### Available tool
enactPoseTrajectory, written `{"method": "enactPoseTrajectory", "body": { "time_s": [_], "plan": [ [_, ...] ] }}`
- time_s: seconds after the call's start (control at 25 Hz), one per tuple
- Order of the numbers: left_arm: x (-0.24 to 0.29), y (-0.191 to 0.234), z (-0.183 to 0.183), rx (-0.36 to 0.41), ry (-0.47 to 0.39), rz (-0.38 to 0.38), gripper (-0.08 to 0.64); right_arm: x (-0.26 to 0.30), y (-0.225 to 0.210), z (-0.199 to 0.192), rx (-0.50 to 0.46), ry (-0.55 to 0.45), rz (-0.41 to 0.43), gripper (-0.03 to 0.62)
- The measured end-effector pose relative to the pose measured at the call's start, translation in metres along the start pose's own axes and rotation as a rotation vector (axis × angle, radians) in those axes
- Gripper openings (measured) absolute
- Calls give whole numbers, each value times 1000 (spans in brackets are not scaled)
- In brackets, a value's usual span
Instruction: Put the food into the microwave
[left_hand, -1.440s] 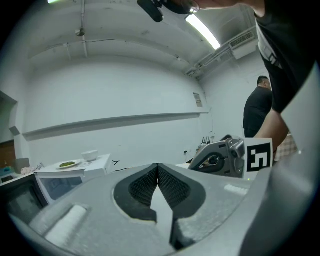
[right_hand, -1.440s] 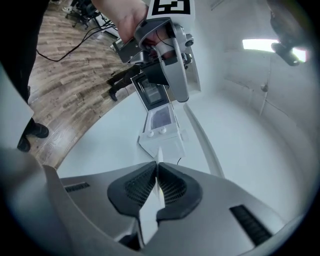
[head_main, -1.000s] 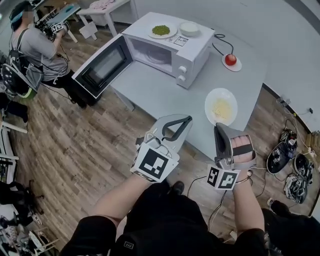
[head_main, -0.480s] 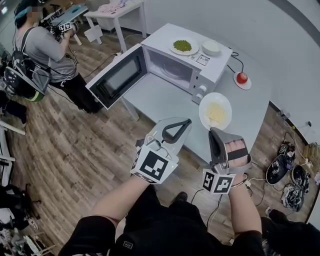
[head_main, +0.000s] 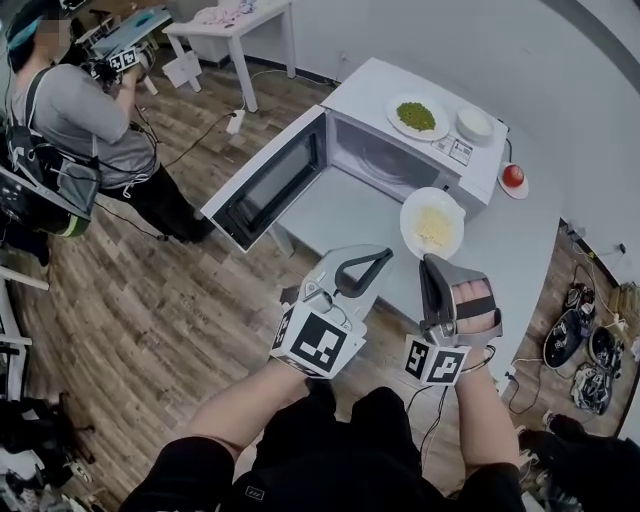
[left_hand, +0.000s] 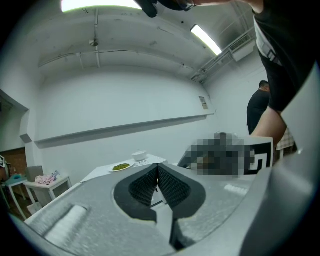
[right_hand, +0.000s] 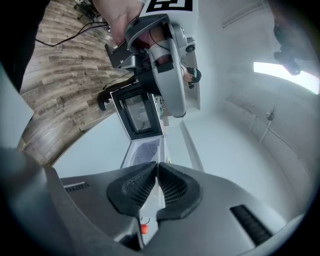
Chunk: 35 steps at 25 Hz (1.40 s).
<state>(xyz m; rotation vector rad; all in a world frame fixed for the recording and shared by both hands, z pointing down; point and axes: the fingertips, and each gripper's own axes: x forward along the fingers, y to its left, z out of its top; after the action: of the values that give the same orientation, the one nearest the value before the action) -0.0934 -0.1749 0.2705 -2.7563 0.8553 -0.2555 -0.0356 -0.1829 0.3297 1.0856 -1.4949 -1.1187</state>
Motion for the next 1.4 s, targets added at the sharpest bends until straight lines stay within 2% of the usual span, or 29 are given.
{"method": "enactPoseTrajectory", "body": {
  "time_s": [0.44, 0.84, 1.4],
  "plan": [
    [6, 72, -51, -39, 13, 36, 8, 72, 14, 31, -3, -3, 17, 28],
    [43, 100, -106, -104, 55, 60, 8, 142, 36, 26, 4, -36, 38, 29],
    [103, 153, -186, -100, 65, 106, 8, 248, 72, 1, 36, -8, 48, 29]
  ]
}}
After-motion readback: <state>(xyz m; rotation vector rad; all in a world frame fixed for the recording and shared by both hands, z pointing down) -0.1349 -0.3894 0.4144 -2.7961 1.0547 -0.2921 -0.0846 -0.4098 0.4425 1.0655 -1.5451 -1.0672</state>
